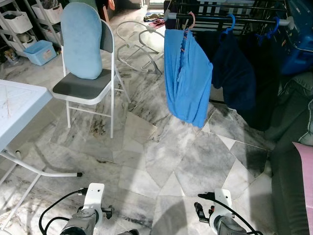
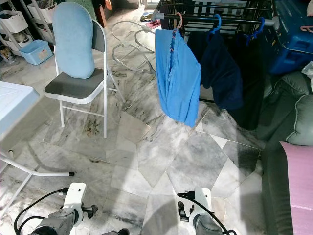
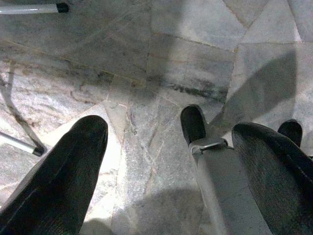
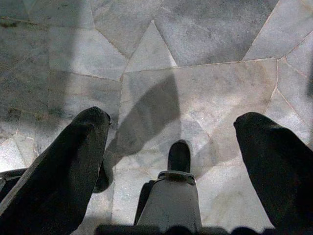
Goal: Hang hanger
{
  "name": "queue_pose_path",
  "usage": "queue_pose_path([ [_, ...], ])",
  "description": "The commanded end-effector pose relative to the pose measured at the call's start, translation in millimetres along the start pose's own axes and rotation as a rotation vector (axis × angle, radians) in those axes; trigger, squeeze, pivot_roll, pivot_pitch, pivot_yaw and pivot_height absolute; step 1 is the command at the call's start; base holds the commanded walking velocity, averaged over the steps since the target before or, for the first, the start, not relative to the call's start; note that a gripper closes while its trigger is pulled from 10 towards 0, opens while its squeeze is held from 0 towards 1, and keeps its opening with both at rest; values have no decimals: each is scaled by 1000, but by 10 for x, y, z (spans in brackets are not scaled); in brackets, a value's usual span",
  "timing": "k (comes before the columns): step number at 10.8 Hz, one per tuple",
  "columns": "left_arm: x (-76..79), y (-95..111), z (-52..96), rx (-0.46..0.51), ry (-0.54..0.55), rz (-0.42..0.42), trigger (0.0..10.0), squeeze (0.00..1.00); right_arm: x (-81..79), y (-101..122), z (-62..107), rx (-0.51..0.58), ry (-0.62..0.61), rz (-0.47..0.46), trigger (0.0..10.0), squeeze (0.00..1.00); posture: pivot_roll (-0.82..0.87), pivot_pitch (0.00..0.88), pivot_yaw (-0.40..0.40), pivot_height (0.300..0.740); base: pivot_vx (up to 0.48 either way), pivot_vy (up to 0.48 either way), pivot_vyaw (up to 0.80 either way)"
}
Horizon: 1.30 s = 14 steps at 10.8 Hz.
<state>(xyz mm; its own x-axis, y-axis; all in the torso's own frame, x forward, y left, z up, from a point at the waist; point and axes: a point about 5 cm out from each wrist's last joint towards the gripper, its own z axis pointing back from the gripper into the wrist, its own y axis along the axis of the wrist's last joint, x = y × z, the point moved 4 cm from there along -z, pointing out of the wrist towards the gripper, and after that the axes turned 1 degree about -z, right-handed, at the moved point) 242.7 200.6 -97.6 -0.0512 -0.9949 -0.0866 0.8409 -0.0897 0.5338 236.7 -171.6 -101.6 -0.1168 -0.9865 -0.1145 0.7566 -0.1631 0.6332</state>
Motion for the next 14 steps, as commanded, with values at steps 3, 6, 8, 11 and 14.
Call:
queue_pose_path([
  [3,743,925,93,294,-283,20,10000,0,161,-18,27,35,-52,-272,10000,0,-205,0,81,740,0,0,0],
  [6,682,790,65,283,-223,-37,10000,0,108,-90,32,7,-33,-150,10000,0,-209,0,81,740,0,0,0],
  [8,600,1017,116,375,-234,-2,10000,0,143,161,12,80,-8,-121,10000,0,-202,0,68,740,0,0,0],
  [11,199,1862,401,613,-202,-116,10000,0,116,1357,92,428,54,58,10000,0,-173,0,20,740,0,0,0],
  [14,84,2186,594,722,-270,-58,10000,0,-104,1920,376,693,174,138,10000,0,-172,0,19,740,0,0,0],
])
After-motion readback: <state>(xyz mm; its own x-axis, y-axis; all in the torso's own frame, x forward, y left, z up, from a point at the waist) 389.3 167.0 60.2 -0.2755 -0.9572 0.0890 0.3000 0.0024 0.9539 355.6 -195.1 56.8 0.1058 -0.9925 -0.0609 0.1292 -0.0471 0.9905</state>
